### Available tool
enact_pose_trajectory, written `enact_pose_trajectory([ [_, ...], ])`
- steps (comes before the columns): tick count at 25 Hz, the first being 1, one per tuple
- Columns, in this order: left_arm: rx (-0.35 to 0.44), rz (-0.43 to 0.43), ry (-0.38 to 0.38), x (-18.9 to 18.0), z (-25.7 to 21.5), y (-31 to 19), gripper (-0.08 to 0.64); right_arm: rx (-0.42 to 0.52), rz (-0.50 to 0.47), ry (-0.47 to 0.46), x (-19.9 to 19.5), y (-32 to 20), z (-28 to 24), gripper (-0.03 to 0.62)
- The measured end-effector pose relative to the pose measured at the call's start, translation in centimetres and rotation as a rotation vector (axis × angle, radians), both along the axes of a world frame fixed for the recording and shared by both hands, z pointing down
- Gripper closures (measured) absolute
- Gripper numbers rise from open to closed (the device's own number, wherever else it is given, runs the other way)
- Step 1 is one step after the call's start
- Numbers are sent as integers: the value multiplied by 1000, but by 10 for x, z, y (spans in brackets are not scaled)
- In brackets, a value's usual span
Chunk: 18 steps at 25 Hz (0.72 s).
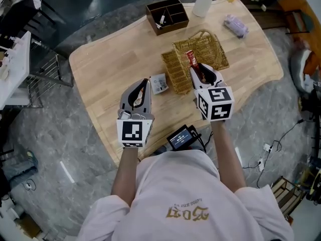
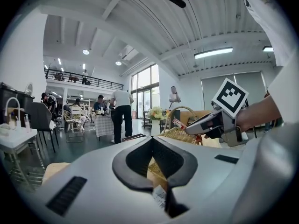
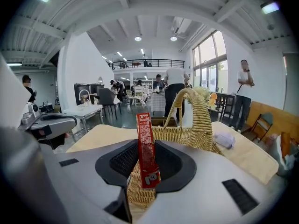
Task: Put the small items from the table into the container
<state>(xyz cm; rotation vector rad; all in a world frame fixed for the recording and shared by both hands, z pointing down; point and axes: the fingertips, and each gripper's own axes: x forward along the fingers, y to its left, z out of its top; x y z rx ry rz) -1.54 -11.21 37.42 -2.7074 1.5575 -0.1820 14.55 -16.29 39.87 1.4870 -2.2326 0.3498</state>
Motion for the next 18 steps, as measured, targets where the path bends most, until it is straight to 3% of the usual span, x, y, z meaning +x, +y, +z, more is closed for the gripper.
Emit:
enact_pose_trajectory([
  [18, -2, 18, -8, 19, -2, -10, 552, 2, 63, -20, -6, -14, 15, 472],
])
